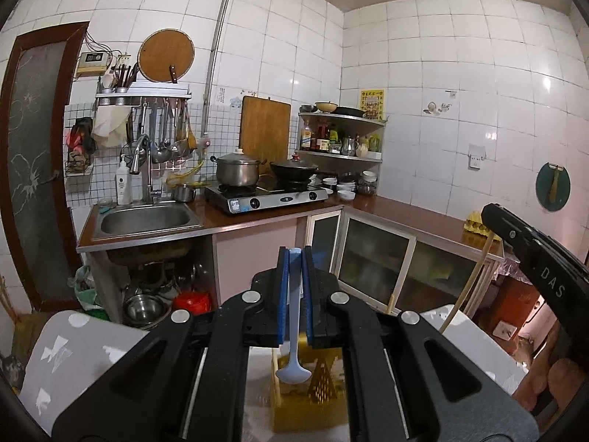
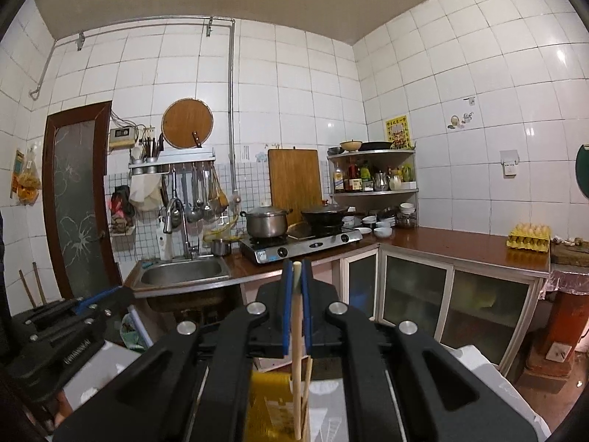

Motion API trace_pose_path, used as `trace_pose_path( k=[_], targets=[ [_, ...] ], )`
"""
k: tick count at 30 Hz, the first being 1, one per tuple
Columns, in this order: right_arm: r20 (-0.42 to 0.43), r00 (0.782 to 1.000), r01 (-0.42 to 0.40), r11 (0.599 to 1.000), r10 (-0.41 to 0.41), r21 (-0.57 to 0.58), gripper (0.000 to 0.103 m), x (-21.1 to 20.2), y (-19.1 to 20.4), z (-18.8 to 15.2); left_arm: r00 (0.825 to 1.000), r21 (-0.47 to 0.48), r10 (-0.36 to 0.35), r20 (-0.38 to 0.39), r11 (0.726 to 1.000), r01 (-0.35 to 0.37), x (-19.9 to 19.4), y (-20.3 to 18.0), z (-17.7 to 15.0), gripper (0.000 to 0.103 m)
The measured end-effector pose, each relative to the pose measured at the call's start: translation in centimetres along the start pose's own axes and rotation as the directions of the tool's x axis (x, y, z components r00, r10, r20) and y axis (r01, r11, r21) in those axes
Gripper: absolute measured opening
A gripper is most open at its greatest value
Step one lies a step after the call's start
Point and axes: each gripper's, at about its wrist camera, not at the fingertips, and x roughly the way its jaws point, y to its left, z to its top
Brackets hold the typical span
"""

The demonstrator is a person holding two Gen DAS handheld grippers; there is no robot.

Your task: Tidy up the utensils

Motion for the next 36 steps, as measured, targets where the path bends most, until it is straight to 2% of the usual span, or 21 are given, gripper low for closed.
trace_pose_path(
  k=[5,9,12,16,19,20,21,22,23,24,26,28,31,34,36],
  targets=[
    [-0.031,1.000,0.003,1.000,-0.002,0.012,0.005,3.4,0.0,-1.2,0.999,-0.007,0.005,-0.040,1.000,-0.005,3.7,0.3,-1.1,0.006],
    [-0.129,0.992,0.002,1.000,-0.001,0.011,0.005,6.8,-0.6,-4.9,0.994,-0.019,0.003,-0.107,1.000,-0.005,6.6,1.1,-4.2,0.006],
    [-0.214,0.977,-0.003,1.000,0.005,0.008,0.005,8.6,-1.1,-8.0,0.986,-0.022,0.012,-0.168,1.000,-0.016,8.3,1.7,-7.0,0.007],
    [-0.279,0.960,-0.001,1.000,0.003,0.007,0.005,9.6,-1.7,-10.4,0.976,-0.026,0.029,-0.215,0.999,-0.036,8.9,2.5,-8.9,0.008],
    [-0.312,0.950,-0.004,1.000,0.010,0.019,0.007,9.1,-2.3,-10.7,0.979,-0.014,0.050,-0.199,0.998,-0.054,7.7,2.8,-8.4,0.010],
    [-0.317,0.948,0.003,1.000,0.002,0.016,0.017,8.8,-2.4,-10.6,0.981,-0.010,0.057,-0.186,0.998,-0.059,6.8,3.0,-8.0,0.013],
    [-0.321,0.947,0.015,1.000,-0.011,0.013,0.044,8.3,-2.6,-10.5,0.982,-0.011,0.060,-0.179,0.998,-0.063,6.0,3.2,-7.6,0.032],
    [-0.315,0.949,0.027,0.999,-0.020,0.018,0.058,7.6,-2.8,-10.2,0.983,-0.013,0.066,-0.172,0.998,-0.069,5.1,3.1,-7.6,0.058],
    [-0.306,0.952,0.035,0.999,-0.027,0.021,0.065,6.8,-3.1,-10.0,0.985,-0.016,0.085,-0.152,0.996,-0.089,3.8,3.4,-7.2,0.067],
    [-0.307,0.951,0.040,0.999,-0.033,0.016,0.065,6.2,-3.3,-9.8,0.986,-0.014,0.098,-0.134,0.995,-0.101,2.7,3.6,-7.0,0.071],
    [-0.317,0.947,0.064,0.998,-0.060,0.003,0.065,4.6,-3.6,-9.7,0.985,-0.007,0.107,-0.136,0.994,-0.109,1.4,3.9,-6.7,0.073],
    [-0.328,0.941,0.081,0.997,-0.078,-0.006,0.065,3.1,-3.7,-9.9,0.981,-0.012,0.115,-0.156,0.993,-0.118,-0.3,4.5,-6.8,0.082],
    [-0.348,0.932,0.101,0.995,-0.103,-0.024,0.065,0.6,-3.8,-11.0,0.979,-0.002,0.149,-0.141,0.988,-0.151,-3.2,5.1,-7.5,0.098],
    [-0.393,0.912,0.117,0.993,-0.120,-0.033,0.065,-0.9,-3.7,-12.9,0.971,0.028,0.202,-0.126,0.979,-0.200,-5.5,5.2,-8.9,0.098],
    [-0.434,0.892,0.126,0.991,-0.127,-0.031,0.065,-1.7,-3.6,-14.8,0.966,0.037,0.214,-0.148,0.977,-0.211,-6.2,5.3,-10.1,0.098]
  ],
)
